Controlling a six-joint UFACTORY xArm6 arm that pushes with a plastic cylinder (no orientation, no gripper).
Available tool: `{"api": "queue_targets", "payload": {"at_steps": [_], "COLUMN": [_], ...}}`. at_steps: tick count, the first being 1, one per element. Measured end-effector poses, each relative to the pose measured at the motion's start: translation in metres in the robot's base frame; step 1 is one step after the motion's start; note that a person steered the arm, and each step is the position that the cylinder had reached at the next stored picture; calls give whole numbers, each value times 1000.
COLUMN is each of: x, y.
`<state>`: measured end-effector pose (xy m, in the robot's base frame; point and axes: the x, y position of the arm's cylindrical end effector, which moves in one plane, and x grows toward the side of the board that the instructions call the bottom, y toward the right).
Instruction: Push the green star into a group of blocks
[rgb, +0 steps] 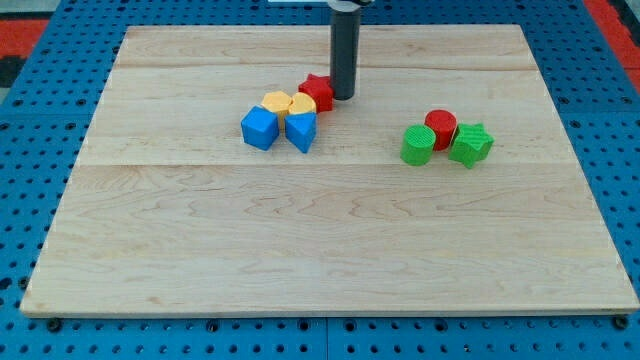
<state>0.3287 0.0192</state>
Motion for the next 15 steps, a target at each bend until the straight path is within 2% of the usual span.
{"api": "queue_targets", "payload": {"at_steps": [1,3,5,6,7,9,10,11,12,15], "x": [2,58,71,114,111,69,71,89,104,103], "y": [33,143,230,264,245,172,177,212,217,153]}}
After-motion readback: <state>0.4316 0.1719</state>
